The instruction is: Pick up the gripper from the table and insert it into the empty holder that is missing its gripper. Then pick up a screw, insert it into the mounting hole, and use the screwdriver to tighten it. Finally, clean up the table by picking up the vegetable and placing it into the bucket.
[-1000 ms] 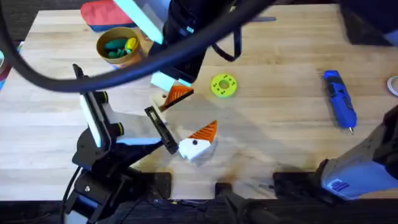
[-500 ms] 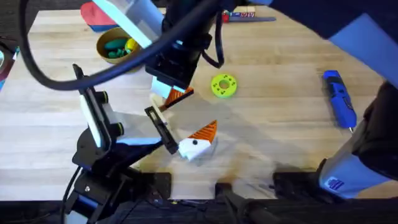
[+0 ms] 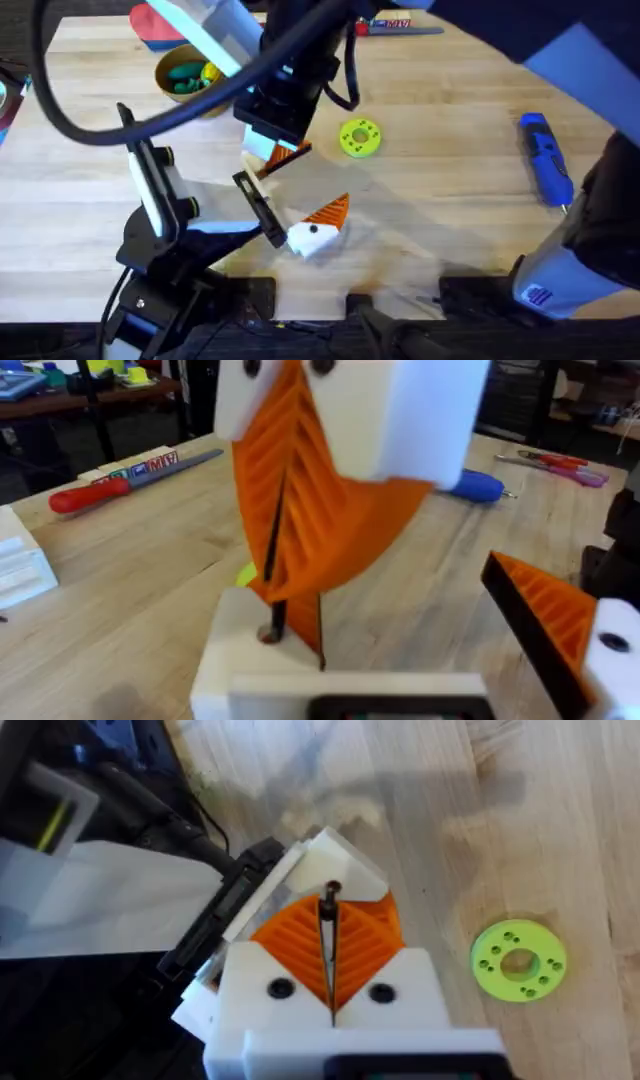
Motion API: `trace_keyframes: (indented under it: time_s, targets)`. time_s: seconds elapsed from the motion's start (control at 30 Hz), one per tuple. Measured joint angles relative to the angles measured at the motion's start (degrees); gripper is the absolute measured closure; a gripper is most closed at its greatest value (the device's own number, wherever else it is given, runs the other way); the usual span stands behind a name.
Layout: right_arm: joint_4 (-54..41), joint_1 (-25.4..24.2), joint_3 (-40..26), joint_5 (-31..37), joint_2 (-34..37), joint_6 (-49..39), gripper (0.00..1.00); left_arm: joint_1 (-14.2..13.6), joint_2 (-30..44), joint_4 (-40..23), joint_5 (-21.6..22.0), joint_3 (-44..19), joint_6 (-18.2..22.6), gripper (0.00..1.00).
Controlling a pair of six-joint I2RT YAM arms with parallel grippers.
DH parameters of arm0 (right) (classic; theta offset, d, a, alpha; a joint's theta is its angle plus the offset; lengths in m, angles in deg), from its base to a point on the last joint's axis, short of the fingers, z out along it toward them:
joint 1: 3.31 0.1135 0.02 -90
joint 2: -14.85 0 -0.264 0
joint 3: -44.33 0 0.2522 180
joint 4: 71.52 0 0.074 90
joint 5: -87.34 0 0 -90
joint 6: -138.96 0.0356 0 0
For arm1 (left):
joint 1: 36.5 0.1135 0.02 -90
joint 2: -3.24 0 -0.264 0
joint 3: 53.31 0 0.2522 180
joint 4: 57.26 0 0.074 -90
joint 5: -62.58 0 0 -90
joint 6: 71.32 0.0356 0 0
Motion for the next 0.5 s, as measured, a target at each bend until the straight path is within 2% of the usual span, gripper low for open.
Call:
trace_keyframes:
  time_s: [0.33, 0.5]
  targets:
    - [0.3, 0.0, 0.0, -1.4, 1.1, 0.1, 0.997, 0.0, 0.0, 0.0, 0.0, 0.0, -0.5, 0.013]
    - [0.0, 0.0, 0.0, 0.0, 1.1, 0.1, 0.997, 0.0, 0.0, 0.0, 0.0, 0.0, -0.5, 0.014]
